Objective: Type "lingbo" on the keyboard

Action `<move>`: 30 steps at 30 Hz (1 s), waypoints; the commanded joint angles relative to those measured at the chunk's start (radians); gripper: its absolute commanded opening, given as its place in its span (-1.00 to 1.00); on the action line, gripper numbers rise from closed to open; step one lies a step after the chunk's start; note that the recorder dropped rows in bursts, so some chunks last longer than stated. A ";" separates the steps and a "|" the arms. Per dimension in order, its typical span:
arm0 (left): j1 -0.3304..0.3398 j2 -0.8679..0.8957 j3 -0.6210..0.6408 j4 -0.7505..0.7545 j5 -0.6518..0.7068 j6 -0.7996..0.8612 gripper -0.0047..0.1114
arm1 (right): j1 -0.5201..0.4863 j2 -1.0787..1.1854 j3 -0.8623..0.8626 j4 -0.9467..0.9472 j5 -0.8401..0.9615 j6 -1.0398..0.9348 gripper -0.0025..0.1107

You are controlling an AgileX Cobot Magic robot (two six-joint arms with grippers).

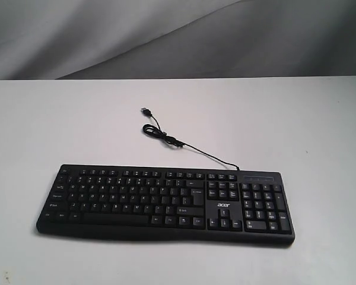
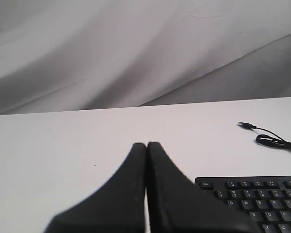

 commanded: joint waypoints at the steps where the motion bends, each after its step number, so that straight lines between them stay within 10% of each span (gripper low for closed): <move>1: -0.005 -0.005 0.005 0.000 -0.006 -0.002 -0.91 | 0.057 0.330 -0.190 -0.444 0.348 0.035 -0.96; 7: -0.005 -0.005 0.005 0.000 -0.006 -0.002 -0.91 | 0.199 0.632 -0.336 -0.159 0.924 -0.425 -0.96; 17: -0.005 -0.005 0.005 0.000 -0.006 -0.002 -0.91 | 0.242 0.887 -0.633 2.024 1.187 -2.365 -0.96; 30: -0.005 -0.005 0.005 0.000 -0.006 -0.002 -0.91 | 0.680 1.057 -0.603 1.897 1.096 -2.458 -0.96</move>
